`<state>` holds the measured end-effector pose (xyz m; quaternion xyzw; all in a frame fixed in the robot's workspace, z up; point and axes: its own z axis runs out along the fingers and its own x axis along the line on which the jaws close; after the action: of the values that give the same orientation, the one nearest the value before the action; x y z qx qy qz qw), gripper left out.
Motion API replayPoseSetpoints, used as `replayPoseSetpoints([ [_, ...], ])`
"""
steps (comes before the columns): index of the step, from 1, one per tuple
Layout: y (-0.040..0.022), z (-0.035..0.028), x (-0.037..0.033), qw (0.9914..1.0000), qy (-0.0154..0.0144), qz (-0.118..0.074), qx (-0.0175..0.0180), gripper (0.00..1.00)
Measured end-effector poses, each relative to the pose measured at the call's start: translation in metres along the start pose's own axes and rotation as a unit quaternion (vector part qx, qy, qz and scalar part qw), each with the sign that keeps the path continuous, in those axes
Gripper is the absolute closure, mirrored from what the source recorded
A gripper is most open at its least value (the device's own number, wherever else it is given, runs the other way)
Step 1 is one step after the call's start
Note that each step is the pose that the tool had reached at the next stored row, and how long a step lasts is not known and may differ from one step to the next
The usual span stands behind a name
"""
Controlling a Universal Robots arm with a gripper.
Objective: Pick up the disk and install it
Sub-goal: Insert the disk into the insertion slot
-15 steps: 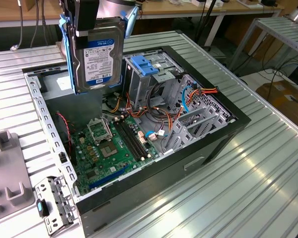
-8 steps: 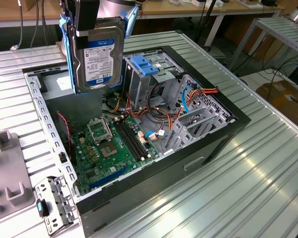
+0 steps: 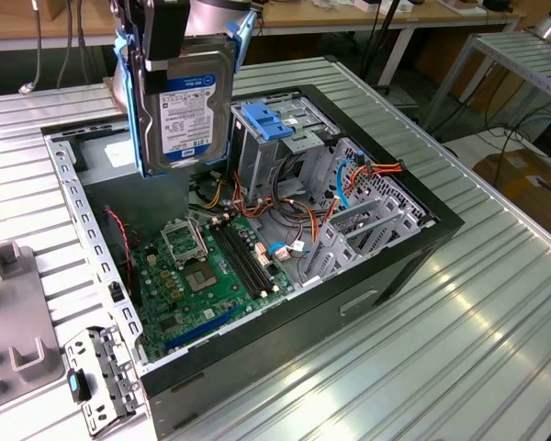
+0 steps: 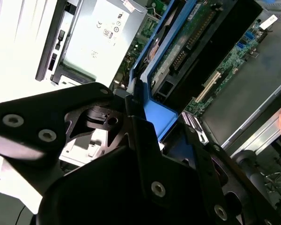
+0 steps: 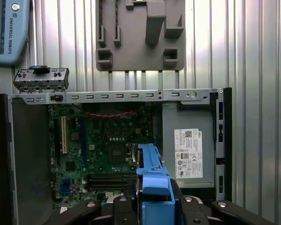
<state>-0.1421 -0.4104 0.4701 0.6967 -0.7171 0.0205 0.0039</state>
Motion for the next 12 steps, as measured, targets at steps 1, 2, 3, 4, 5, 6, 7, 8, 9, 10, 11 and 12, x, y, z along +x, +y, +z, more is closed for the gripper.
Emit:
replayPoseSetpoints([
  [1,-0.0005,0.0001,0.0024,1.0,0.0,0.0,0.0,0.63],
  [2,-0.0012,0.0002,0.0054,1.0,0.0,0.0,0.0,0.63],
  [3,-0.0031,0.0005,0.0125,1.0,0.0,0.0,-0.0002,0.63],
  [4,-0.007,0.0009,0.0203,1.0,0.0,0.0,-0.0017,0.63],
  [5,-0.0102,0.0011,0.0224,1.0,-0.0002,0.0,-0.0024,0.63],
  [6,-0.0137,0.0012,0.0233,1.0,-0.0002,0.0,-0.0027,0.63],
  [7,-0.0152,0.0013,0.0237,1.0,-0.0001,0.001,-0.0029,0.63],
  [8,-0.0163,0.0013,0.0239,0.99999,-0.0001,0.001,-0.003,0.63],
  [9,-0.0178,0.0014,0.0243,0.99999,-0.0001,0.002,-0.0031,0.63],
  [10,-0.0193,0.0013,0.0245,0.99999,0.0,0.002,-0.0033,0.63],
  [11,-0.0213,0.0015,0.0248,0.99999,-0.0001,0.003,-0.0035,0.63],
  [12,-0.0228,0.0015,0.0251,0.99999,-0.0001,0.003,-0.0036,0.63],
])
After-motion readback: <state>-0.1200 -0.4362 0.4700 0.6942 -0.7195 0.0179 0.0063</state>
